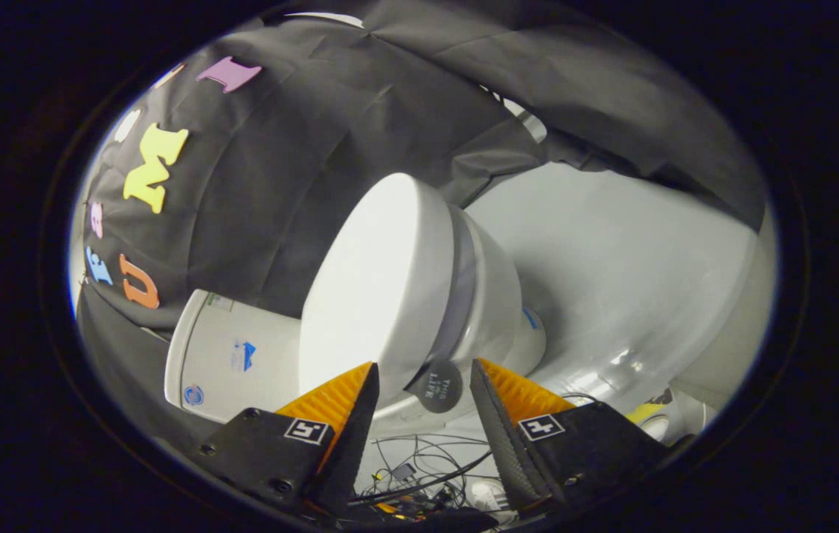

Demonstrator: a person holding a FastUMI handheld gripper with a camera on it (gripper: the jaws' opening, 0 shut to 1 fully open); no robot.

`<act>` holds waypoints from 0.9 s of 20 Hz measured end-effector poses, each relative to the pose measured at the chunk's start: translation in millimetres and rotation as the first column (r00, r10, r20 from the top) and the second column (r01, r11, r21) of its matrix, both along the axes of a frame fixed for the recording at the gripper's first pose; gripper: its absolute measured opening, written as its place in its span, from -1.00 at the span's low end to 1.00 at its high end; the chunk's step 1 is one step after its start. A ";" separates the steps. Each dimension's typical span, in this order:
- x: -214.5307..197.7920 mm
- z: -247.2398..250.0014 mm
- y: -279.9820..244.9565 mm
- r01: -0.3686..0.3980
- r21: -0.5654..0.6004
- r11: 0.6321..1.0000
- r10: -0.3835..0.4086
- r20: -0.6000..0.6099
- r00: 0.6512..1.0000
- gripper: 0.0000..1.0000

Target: Open the toilet lid.

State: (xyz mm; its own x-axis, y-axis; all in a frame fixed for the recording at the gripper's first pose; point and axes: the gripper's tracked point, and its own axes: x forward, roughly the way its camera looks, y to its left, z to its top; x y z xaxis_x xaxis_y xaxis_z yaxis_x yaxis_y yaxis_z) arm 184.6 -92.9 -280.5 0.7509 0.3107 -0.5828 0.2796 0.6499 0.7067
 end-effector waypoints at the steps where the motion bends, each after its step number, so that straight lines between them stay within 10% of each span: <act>1: 1.0 0.0 0.0 0.003 0.005 1.000 -0.003 -0.001 1.000 0.58; 8: 5.2 -10.8 16.2 -0.029 0.032 0.999 0.030 -0.030 0.999 0.40; 13: 8.8 -20.7 13.0 -0.002 0.082 0.997 0.007 -0.053 0.999 -0.35; 18: 9.6 -13.8 15.4 0.011 0.171 0.985 -0.003 -0.048 0.999 -0.69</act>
